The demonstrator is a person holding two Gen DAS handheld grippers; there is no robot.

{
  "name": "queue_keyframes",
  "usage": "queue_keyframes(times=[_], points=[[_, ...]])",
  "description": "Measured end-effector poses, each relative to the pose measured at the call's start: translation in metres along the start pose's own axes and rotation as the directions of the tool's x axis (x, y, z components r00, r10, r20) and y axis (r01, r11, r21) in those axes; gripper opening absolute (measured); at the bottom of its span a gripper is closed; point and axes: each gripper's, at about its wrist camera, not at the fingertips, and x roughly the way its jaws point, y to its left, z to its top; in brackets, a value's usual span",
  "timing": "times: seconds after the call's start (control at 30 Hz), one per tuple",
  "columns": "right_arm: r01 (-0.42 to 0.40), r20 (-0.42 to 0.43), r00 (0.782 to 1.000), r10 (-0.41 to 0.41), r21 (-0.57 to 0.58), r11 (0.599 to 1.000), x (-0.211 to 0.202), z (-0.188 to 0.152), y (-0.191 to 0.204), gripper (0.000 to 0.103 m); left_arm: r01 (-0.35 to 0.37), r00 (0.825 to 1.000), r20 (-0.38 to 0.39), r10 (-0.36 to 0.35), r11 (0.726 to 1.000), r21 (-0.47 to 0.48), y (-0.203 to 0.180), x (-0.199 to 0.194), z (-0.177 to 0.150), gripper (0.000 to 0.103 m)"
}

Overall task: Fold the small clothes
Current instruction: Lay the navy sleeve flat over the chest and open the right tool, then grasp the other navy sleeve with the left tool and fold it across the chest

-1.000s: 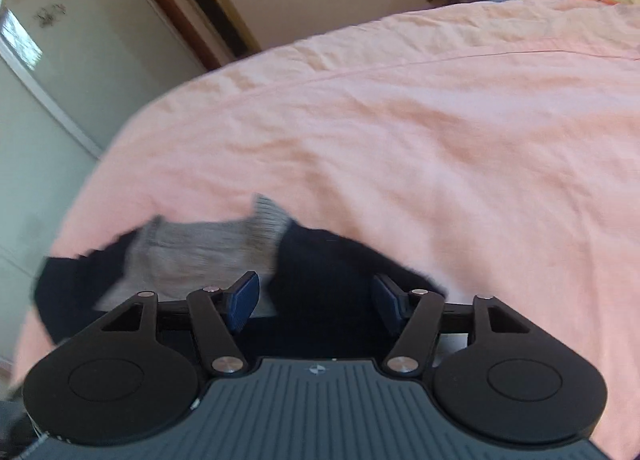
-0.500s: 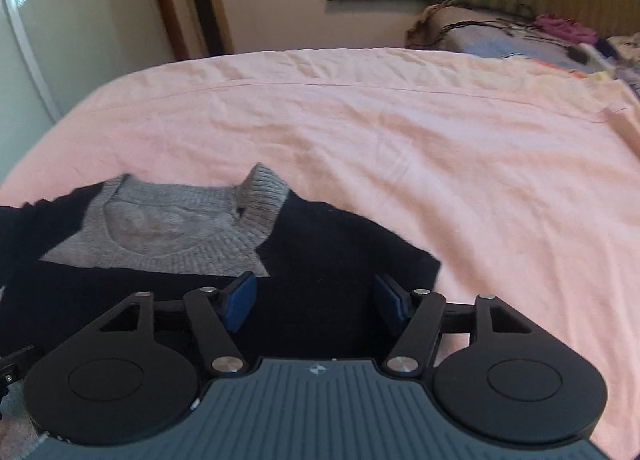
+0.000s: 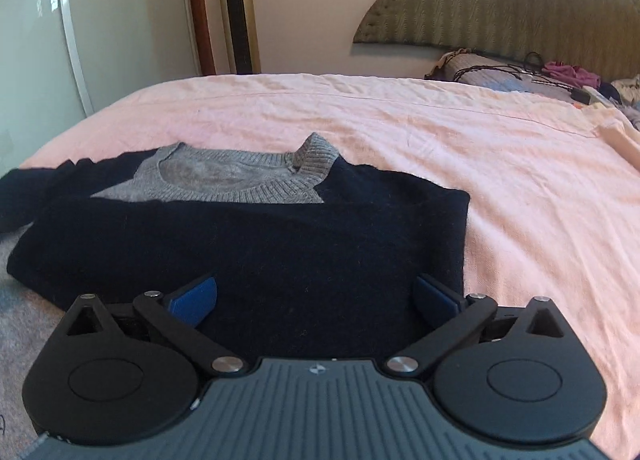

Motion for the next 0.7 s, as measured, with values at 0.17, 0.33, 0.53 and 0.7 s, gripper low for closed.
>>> queue_keyframes(times=[0.17,0.33,0.53,0.7], points=[[-0.013,0.017,1.000,0.012,0.039,0.999,-0.001,-0.001,-0.004,0.103,-0.120,0.993,-0.061,0.104,0.835,-0.537,0.157,0.027,0.052,0.103],[-0.013,0.022,1.000,0.012,0.050,0.999,-0.001,-0.001,-0.004,0.103,-0.126,0.992,-0.061,0.113,0.792,-0.598,0.202,0.049,0.085,0.103],[-0.021,0.028,0.999,0.019,0.067,0.998,0.000,-0.001,-0.004,0.103,-0.211,0.977,-0.063,0.203,0.895,-0.394,0.181,0.076,0.090,0.062],[-0.029,0.033,0.999,0.026,0.079,0.996,0.000,-0.001,-0.006,0.103,-0.304,0.952,-0.076,0.296,0.893,-0.333,0.183,0.073,0.089,0.010]])
